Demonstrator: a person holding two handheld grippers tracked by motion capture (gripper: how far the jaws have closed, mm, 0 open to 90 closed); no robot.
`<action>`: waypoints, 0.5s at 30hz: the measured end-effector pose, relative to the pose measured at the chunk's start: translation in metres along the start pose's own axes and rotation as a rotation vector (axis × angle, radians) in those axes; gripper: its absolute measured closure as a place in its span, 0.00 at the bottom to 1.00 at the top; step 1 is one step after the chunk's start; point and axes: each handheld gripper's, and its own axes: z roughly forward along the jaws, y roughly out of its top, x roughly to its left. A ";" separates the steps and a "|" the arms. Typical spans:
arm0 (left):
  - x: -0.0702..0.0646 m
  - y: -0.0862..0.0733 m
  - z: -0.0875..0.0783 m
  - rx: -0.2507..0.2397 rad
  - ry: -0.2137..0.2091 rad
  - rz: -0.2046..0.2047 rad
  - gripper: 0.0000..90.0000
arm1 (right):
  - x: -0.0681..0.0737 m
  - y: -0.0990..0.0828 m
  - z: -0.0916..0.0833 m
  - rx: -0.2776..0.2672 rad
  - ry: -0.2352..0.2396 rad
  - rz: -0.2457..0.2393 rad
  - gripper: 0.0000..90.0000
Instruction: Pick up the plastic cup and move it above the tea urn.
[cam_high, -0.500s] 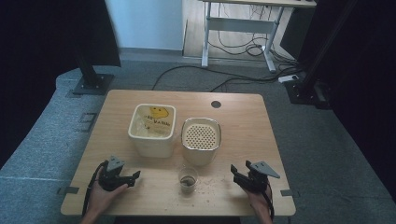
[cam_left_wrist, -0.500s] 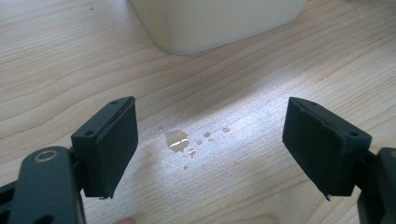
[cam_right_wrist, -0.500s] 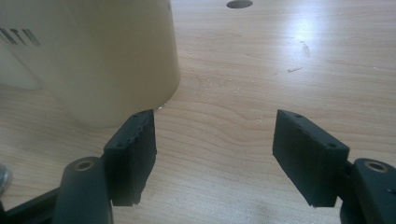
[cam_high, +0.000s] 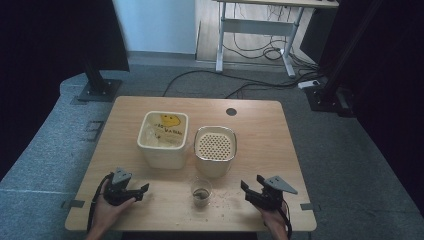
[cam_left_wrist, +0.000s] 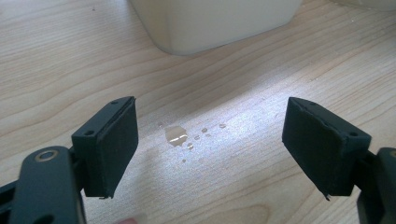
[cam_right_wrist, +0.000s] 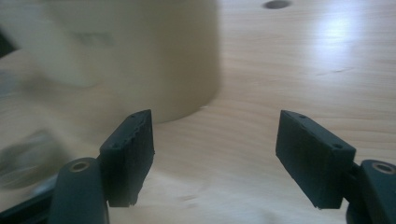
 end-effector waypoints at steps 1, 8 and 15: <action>0.000 0.000 0.000 0.002 0.000 0.001 0.21 | 0.005 -0.001 0.000 0.004 0.021 -0.006 0.31; 0.000 0.000 0.002 0.008 0.005 0.003 0.21 | 0.036 -0.004 0.004 0.028 0.156 -0.056 0.29; 0.000 -0.001 0.002 0.007 0.006 -0.001 0.21 | 0.074 -0.011 0.017 0.067 0.306 -0.109 0.26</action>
